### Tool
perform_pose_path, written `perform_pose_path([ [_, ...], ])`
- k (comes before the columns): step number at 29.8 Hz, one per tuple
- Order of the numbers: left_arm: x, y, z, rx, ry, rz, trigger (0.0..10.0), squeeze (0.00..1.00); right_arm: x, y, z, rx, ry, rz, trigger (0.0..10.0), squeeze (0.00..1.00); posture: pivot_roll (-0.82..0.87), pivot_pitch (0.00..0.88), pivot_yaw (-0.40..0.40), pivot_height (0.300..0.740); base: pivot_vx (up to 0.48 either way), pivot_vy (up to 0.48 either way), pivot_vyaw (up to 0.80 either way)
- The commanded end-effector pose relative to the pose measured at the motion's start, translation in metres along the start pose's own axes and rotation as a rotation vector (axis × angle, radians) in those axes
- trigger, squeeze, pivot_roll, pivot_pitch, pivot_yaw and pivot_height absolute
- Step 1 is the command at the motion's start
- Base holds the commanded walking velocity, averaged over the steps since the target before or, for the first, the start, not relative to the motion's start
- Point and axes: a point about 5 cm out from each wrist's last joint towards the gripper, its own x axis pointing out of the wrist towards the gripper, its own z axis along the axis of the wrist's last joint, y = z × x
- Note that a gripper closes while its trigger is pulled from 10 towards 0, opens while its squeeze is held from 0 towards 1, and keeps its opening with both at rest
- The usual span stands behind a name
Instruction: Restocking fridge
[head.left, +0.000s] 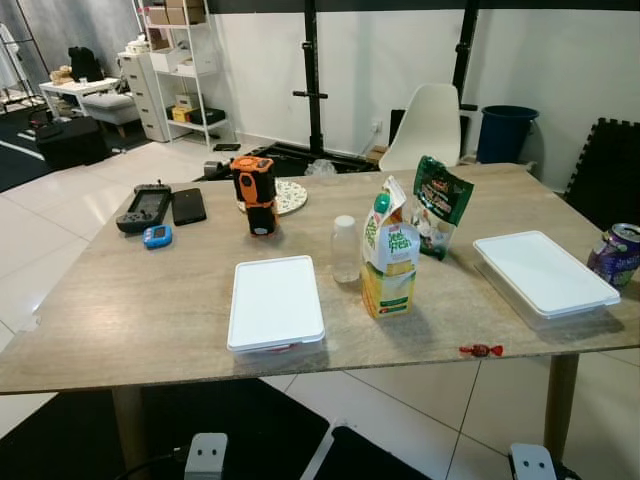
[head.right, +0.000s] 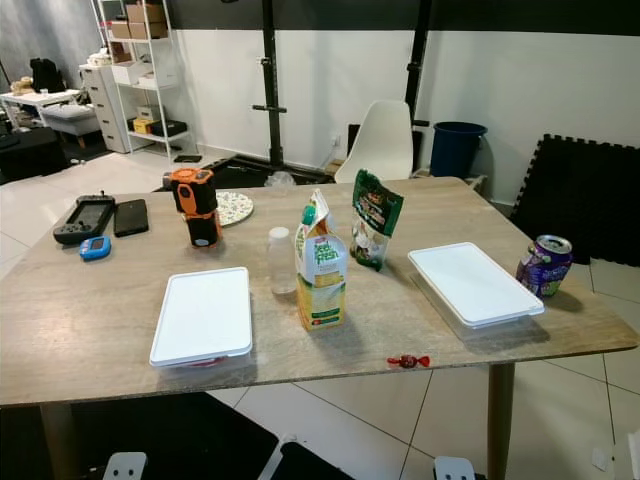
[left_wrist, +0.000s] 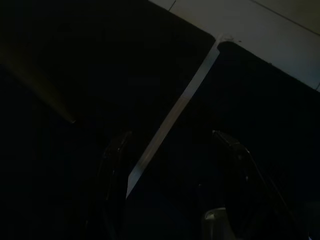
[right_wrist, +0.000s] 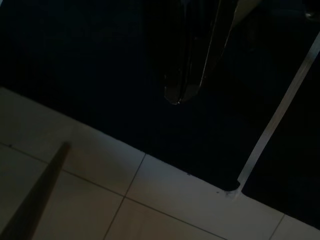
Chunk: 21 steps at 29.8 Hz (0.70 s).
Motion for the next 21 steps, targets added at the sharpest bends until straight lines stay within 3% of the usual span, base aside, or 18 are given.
perform_pose_path([
  [1, -0.002, 0.002, -0.006, 0.007, 0.014, 0.011, 10.0, 0.00, -0.001, 0.000, -0.001, -0.014, -0.004, 0.015, 10.0, 0.00, -0.12, 0.103, 0.034, 0.740, 0.000, -0.454, 0.00],
  [3, -0.002, 0.000, -0.007, -0.046, 0.018, 0.012, 10.0, 0.00, 0.000, -0.001, 0.004, -0.012, -0.019, 0.036, 10.0, 0.00, -0.12, 0.100, 0.025, 0.740, 0.000, 0.000, 0.00],
  [11, -0.002, 0.004, -0.008, -0.039, 0.022, 0.038, 10.0, 0.00, 0.001, 0.005, 0.007, -0.040, -0.022, 0.085, 10.0, 0.00, -0.13, 0.100, 0.044, 0.740, 0.000, 0.000, 0.00],
  [16, -0.004, 0.009, -0.010, 0.009, 0.026, 0.047, 10.0, 0.00, 0.005, 0.013, 0.021, -0.051, -0.043, 0.168, 10.0, 0.00, -0.12, 0.088, 0.028, 0.740, 0.000, 0.000, 0.00],
  [18, -0.004, 0.009, -0.011, 0.010, 0.023, 0.040, 10.0, 0.00, 0.005, 0.017, 0.030, -0.143, -0.063, 0.268, 10.0, 0.00, -0.12, 0.081, 0.028, 0.740, 0.000, 0.000, 0.00],
  [21, -0.005, 0.010, -0.012, 0.038, 0.028, 0.032, 10.0, 0.00, 0.005, 0.019, 0.041, -0.186, -0.091, 0.354, 10.0, 0.00, -0.12, 0.076, 0.026, 0.740, 0.000, 0.000, 0.00],
])
